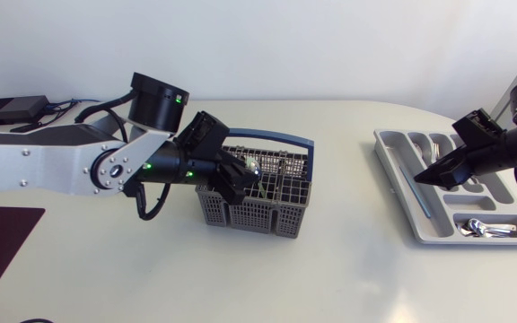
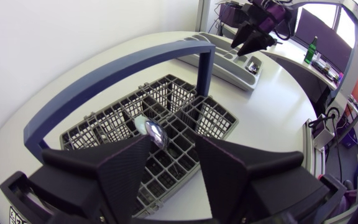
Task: Transfer all utensils from the basket to the drawer tray.
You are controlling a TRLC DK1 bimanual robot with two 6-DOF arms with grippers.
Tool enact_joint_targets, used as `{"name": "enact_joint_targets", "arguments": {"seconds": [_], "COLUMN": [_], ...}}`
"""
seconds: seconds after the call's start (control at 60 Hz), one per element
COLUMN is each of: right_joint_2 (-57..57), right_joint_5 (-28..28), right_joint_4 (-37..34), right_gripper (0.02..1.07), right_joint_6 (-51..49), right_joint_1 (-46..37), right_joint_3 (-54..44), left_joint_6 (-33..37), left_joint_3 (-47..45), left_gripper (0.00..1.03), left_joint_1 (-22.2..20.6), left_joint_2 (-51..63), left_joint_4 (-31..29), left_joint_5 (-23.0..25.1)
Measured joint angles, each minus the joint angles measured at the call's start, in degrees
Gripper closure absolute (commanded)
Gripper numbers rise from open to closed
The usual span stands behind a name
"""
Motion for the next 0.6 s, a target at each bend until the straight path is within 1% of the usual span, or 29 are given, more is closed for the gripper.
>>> {"name": "enact_joint_targets", "arguments": {"seconds": [0.083,0.117,0.183,0.383,0.417,0.45,0.517,0.6], "right_joint_2": [-1.53,-1.99,-2.6,-4.52,-4.59,-4.59,-4.59,-4.59], "right_joint_5": [0.02,0.0,0.02,0.02,0.0,0.02,0.04,0.04], "right_joint_4": [0.96,0.96,1.18,2.14,2.47,2.64,2.71,2.89], "right_gripper": [0.3,0.3,0.3,0.3,0.27,0.27,0.27,0.27], "right_joint_6": [1.14,1.57,2.43,3.58,3.67,3.78,3.87,4.0], "right_joint_1": [2.47,3.5,4.81,6.62,6.69,6.71,6.71,6.71], "right_joint_3": [-2.38,-3.04,-3.74,-5.03,-5.22,-5.4,-5.79,-6.29], "left_joint_6": [-0.63,-1.03,-1.68,-2.95,-3.19,-3.3,-3.8,-4.81], "left_joint_3": [1.22,1.77,3.02,4.94,5.18,5.4,5.84,6.43], "left_gripper": [0.56,0.58,0.59,0.61,0.61,0.61,0.61,0.61], "left_joint_1": [0.09,0.13,0.15,0.42,0.61,0.94,1.92,3.15], "left_joint_2": [1.44,2.12,3.41,5.09,5.09,5.09,5.09,5.09], "left_joint_4": [0.0,-0.04,-1.11,-2.58,-3.02,-3.3,-4.17,-5.6], "left_joint_5": [-0.28,-0.76,-1.64,-2.49,-2.64,-2.82,-2.67,-0.85]}}
